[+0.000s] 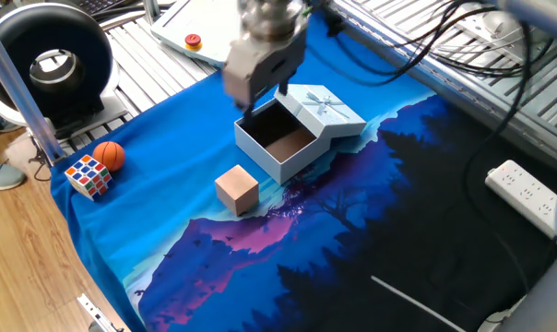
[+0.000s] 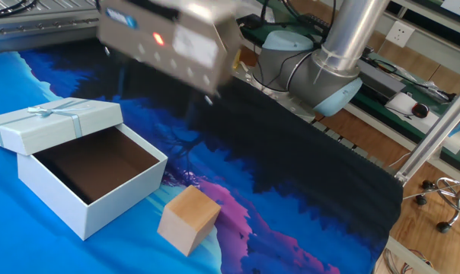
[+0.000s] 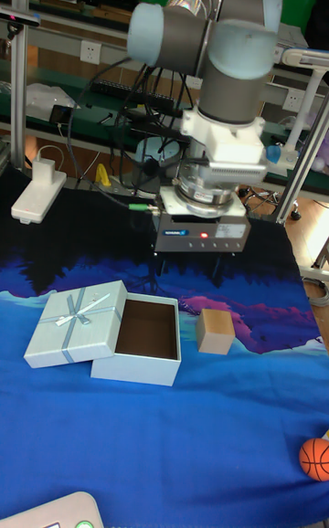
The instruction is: Take everything out of the gift box
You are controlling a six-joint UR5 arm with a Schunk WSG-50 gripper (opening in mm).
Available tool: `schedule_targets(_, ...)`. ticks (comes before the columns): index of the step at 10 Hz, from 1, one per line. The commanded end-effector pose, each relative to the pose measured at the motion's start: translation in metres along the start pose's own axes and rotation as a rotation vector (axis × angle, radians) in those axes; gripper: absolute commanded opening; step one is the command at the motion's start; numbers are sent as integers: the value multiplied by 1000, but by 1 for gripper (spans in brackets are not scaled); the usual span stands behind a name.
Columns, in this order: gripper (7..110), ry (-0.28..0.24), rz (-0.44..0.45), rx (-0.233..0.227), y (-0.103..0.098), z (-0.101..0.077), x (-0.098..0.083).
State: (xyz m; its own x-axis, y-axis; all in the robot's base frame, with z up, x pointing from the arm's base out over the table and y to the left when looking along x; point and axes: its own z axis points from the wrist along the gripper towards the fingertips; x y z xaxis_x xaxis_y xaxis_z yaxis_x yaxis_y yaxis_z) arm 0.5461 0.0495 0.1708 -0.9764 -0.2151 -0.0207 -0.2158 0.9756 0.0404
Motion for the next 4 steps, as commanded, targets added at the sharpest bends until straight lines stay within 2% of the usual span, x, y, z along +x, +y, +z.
schedule_targets(1, 7, -23, -21, -13, -6, -5, 1)
schedule_targets(4, 7, -13, -24, -1, -8, -4, 4)
